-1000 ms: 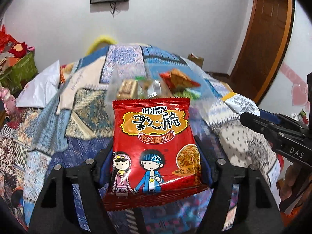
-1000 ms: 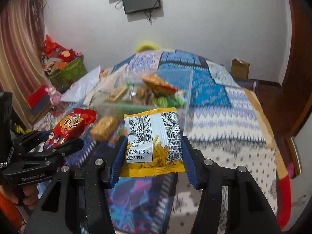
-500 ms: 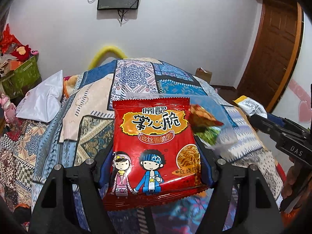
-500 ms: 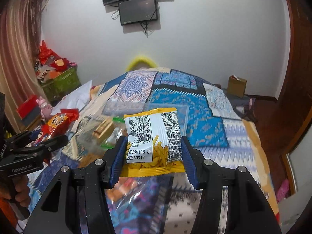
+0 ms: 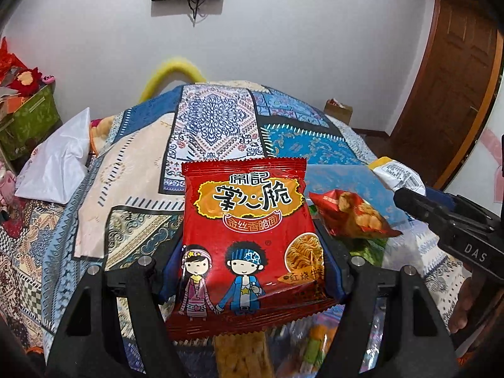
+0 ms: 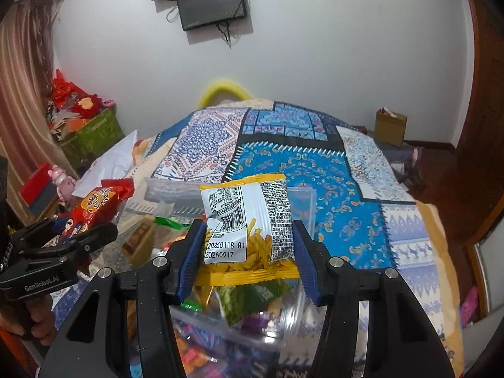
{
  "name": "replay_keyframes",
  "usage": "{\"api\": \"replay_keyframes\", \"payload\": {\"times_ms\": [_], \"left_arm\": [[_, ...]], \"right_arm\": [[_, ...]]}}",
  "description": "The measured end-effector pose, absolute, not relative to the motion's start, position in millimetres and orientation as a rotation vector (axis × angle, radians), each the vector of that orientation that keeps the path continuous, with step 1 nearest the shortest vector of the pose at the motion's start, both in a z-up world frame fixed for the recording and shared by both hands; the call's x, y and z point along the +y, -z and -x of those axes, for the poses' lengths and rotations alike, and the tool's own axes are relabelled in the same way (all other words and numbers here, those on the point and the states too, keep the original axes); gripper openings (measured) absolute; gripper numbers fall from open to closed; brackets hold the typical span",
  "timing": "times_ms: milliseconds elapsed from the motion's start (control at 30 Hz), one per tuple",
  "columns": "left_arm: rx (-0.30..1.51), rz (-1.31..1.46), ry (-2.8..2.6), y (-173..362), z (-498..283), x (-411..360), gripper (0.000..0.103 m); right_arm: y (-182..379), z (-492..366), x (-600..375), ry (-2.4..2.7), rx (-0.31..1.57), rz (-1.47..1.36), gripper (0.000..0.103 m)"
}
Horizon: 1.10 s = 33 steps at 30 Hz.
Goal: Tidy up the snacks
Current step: 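Carry both bags into the clear box and open both tools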
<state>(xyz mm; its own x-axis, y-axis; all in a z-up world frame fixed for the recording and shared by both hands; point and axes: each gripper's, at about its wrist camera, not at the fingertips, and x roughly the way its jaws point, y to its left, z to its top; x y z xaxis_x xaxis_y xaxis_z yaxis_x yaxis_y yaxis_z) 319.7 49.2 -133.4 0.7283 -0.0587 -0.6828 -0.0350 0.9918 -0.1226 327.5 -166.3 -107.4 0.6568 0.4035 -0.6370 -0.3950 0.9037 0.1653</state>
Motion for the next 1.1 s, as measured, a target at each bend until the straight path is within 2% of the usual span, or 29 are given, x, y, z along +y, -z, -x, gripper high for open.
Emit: {"api": "replay_keyframes", "payload": {"times_ms": [467, 667, 800, 900, 1100], "left_arm": [[0.802, 0.067, -0.018, 156.7, -363.0, 38.2, 0.072], [0.82, 0.036, -0.053, 158.9, -364.0, 37.2, 0.078], [0.799, 0.014, -0.051, 149.3, -356.2, 35.4, 0.08], [0.781, 0.01, -0.039, 137.7, -347.4, 34.0, 0.08], [0.73, 0.017, -0.016, 109.8, -321.2, 32.7, 0.083]], "right_arm": [[137.8, -351.2, -157.5, -0.459, 0.818, -0.003, 0.051], [135.7, -350.4, -154.7, -0.441, 0.809, 0.032, 0.053], [129.3, -347.7, -155.7, -0.439, 0.798, 0.04, 0.057], [118.1, -341.4, -158.5, -0.461, 0.776, 0.021, 0.065], [97.8, -324.1, -156.2, -0.484, 0.735, 0.022, 0.066]]}}
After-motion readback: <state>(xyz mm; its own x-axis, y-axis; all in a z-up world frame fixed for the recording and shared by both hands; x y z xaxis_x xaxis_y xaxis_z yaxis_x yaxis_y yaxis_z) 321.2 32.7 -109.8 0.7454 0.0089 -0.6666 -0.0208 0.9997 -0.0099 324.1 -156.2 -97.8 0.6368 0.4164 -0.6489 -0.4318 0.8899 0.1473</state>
